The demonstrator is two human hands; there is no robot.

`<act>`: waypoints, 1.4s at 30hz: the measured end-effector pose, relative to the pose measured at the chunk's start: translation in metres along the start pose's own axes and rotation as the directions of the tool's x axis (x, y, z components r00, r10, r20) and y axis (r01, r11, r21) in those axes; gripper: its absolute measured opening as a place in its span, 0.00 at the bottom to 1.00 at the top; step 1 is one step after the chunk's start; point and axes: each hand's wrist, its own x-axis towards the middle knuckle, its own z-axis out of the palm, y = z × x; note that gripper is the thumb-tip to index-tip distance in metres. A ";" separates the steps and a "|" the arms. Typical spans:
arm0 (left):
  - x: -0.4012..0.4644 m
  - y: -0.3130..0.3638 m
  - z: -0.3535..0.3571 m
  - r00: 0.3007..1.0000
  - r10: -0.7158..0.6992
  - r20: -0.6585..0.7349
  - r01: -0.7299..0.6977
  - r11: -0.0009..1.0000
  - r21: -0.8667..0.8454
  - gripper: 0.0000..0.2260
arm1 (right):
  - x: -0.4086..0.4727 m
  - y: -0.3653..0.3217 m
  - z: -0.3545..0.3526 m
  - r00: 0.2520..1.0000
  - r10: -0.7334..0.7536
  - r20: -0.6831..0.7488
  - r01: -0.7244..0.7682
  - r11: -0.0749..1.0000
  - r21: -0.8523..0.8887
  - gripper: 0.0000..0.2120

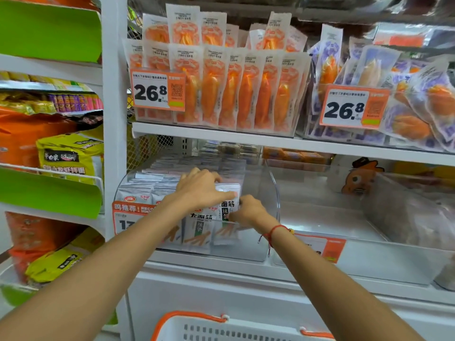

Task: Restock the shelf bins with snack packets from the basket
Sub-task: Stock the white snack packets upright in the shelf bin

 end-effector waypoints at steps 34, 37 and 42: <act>-0.005 0.003 0.015 0.980 0.189 -0.058 -0.157 0.923 0.351 0.25 | -0.013 -0.002 0.002 0.964 -0.166 -0.208 0.148 0.984 -0.099 0.28; -0.007 0.003 0.012 0.976 0.197 -0.091 -0.152 0.921 0.359 0.27 | -0.011 -0.003 0.005 0.963 -0.164 -0.214 0.150 0.985 -0.082 0.30; -0.008 0.013 0.005 0.985 0.165 -0.052 -0.136 0.922 0.362 0.27 | -0.015 -0.003 0.001 0.969 -0.062 -0.237 0.061 0.998 -0.012 0.31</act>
